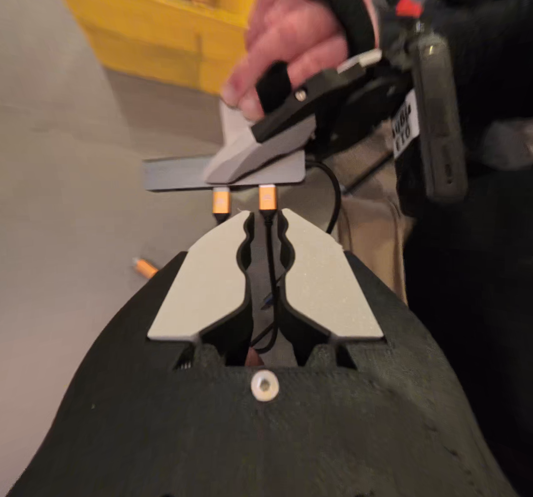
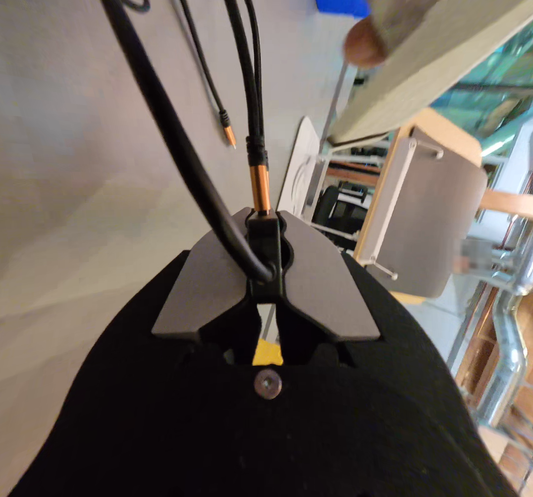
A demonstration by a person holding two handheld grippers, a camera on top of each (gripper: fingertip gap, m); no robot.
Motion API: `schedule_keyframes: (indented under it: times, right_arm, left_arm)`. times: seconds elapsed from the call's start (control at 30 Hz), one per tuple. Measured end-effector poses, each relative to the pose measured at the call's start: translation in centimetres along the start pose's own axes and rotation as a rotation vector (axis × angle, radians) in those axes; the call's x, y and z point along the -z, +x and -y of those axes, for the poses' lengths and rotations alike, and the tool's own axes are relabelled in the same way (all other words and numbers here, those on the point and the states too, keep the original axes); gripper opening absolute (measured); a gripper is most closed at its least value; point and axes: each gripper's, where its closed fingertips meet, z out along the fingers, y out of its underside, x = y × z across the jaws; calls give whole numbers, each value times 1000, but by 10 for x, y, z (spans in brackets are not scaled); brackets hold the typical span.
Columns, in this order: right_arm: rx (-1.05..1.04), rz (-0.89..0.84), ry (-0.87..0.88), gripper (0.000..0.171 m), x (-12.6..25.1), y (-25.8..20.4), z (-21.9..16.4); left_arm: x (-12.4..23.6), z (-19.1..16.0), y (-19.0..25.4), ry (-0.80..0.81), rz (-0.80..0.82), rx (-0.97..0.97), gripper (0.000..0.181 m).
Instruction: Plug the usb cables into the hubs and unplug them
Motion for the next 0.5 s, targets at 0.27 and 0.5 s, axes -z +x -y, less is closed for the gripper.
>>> schedule_keyframes:
  times: [0.27,0.5]
  right_arm:
    - [-269,-130,-233,11,35,67,-92]
    - [-463,-284,-514,11,99,113,-211]
  left_arm:
    - [108,77,-45,501,379,-40,12]
    - [84,43,-62,381,429,-42,10]
